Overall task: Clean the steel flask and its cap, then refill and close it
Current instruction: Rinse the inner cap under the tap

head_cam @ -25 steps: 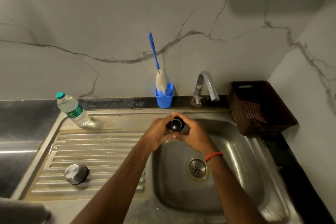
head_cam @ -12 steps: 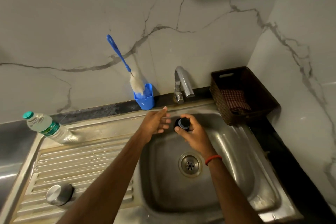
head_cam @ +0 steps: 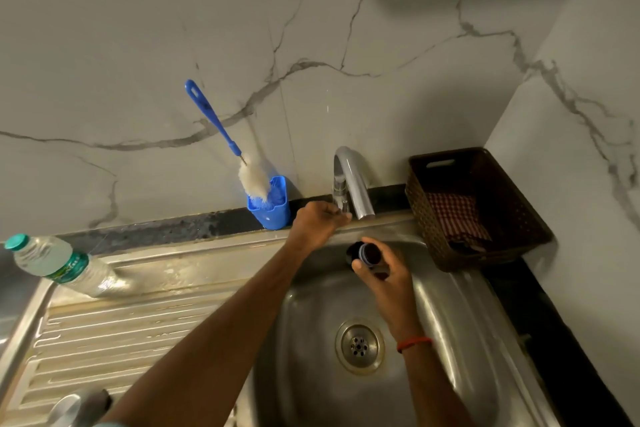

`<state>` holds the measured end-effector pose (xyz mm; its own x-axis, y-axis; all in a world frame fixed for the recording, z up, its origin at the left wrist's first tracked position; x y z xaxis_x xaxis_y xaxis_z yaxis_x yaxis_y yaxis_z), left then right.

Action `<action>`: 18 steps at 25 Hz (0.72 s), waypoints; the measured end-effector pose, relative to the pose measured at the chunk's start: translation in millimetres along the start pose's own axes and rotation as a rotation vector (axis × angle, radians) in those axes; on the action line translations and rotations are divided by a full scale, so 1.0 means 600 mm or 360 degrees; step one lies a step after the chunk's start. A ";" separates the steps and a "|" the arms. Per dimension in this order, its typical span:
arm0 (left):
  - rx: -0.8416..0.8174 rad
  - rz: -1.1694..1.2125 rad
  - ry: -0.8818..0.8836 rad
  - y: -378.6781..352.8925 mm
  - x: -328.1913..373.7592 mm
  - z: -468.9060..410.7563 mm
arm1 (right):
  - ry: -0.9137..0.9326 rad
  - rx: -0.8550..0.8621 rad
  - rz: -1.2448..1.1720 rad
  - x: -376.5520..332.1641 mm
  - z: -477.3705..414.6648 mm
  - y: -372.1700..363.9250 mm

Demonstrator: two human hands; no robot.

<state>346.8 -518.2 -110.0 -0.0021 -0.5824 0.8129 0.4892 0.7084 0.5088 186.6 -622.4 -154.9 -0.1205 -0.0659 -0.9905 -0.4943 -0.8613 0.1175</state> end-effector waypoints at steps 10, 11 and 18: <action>0.0166 -0.0686 -0.0258 -0.008 0.039 -0.027 | -0.0131 0.0065 -0.0070 0.016 -0.017 -0.001; 0.0164 -0.0661 -0.0255 -0.009 0.035 -0.029 | -0.0120 0.0050 -0.0092 0.012 -0.018 -0.002; 0.0204 -0.0245 -0.0125 -0.007 -0.001 -0.026 | -0.0028 0.0021 0.0010 -0.006 -0.017 0.005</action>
<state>358.2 -527.0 -117.5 -0.1389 -0.6583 0.7398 0.3629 0.6612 0.6565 194.4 -629.7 -151.6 -0.1384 -0.0623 -0.9884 -0.5051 -0.8540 0.1246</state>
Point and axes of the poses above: each hand's wrist, its own z-axis away from the middle knuckle, its own y-axis out of the back of the hand, x = y × z, the point moved 5 cm from there along -z, towards the middle knuckle, and after that the axes turned 1 degree about z, right-handed, at the moved point
